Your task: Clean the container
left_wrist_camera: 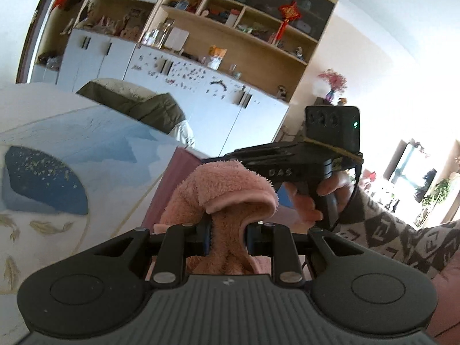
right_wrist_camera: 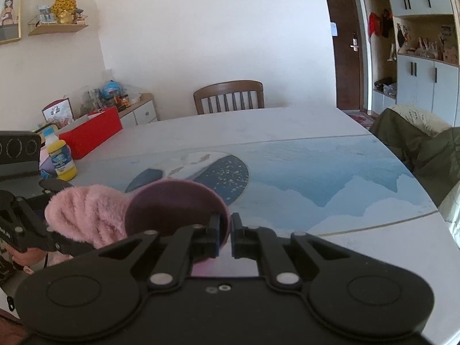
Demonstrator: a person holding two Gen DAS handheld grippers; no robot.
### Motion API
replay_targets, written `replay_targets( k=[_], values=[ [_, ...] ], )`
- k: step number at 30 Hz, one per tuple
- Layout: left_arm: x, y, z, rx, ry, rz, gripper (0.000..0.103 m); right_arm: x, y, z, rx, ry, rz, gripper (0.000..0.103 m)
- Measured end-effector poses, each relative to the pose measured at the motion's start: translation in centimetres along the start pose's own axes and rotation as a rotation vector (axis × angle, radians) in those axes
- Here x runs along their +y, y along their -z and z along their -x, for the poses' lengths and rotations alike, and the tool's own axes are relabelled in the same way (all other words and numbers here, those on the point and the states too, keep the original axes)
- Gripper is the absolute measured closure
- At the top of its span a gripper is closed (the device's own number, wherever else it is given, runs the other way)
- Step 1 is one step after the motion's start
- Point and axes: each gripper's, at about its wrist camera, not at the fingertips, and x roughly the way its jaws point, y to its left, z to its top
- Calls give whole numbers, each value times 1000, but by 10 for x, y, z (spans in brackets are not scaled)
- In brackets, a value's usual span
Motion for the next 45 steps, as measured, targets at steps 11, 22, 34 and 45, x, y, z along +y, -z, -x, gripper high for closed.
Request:
replay_targets(
  k=[11, 22, 34, 45],
  values=[
    [13, 11, -5, 76, -109, 10, 81, 2, 0, 0, 1, 1, 0, 96],
    [20, 17, -14, 169, -243, -1, 81, 9, -5, -2, 8, 20, 24, 97],
    [-11, 13, 5, 63, -122, -110, 81, 17, -14, -16, 39, 53, 36, 97],
    [23, 14, -15, 144, -251, -16, 81, 27, -17, -14, 40, 52, 95, 97]
  ],
)
